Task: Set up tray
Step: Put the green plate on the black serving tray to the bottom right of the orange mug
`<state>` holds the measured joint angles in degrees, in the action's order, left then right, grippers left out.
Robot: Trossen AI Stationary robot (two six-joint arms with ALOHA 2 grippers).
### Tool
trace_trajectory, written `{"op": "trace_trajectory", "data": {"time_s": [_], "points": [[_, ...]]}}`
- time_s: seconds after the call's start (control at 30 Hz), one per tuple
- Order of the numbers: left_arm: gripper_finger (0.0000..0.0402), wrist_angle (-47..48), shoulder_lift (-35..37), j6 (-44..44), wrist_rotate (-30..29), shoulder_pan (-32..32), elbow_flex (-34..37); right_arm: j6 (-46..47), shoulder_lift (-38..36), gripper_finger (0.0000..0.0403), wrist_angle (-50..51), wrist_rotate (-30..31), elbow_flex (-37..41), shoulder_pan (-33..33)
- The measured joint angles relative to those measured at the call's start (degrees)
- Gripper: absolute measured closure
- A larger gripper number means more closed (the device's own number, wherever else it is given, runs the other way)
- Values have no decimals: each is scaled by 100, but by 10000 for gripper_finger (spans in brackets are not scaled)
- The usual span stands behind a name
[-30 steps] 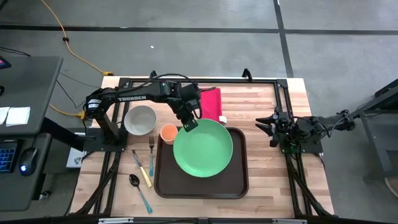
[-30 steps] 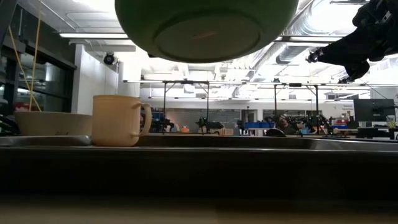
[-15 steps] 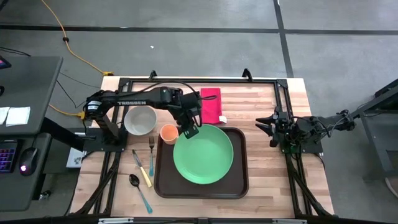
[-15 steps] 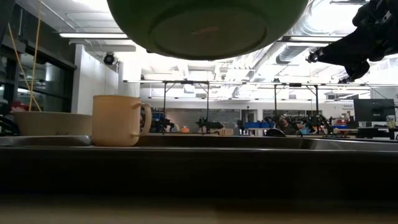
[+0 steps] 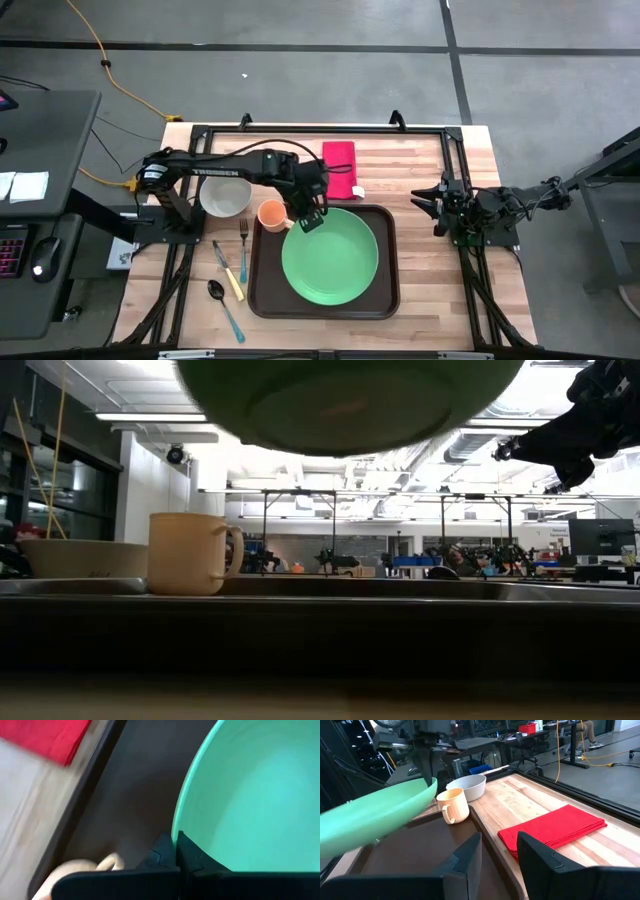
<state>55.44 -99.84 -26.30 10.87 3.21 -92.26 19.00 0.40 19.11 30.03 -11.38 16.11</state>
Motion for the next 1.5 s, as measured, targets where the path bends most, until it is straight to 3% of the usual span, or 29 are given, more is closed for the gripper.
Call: {"op": "trace_trajectory", "data": {"time_s": [0.2,0.5,0.83,1.07,1.5], "points": [[388,-282,-93,-97,-30,-27,-3,0,0,299,39,1,0,1],[388,24,-104,-144,-286,-27,13,0,8,299,147,1,0,1],[388,46,-484,-109,-142,-34,13,0,11,299,166,0,0,1],[388,146,-715,41,-40,-110,13,0,31,299,164,-1,0,1],[388,350,-724,581,-367,-149,13,4,31,299,160,1,0,1]]}}
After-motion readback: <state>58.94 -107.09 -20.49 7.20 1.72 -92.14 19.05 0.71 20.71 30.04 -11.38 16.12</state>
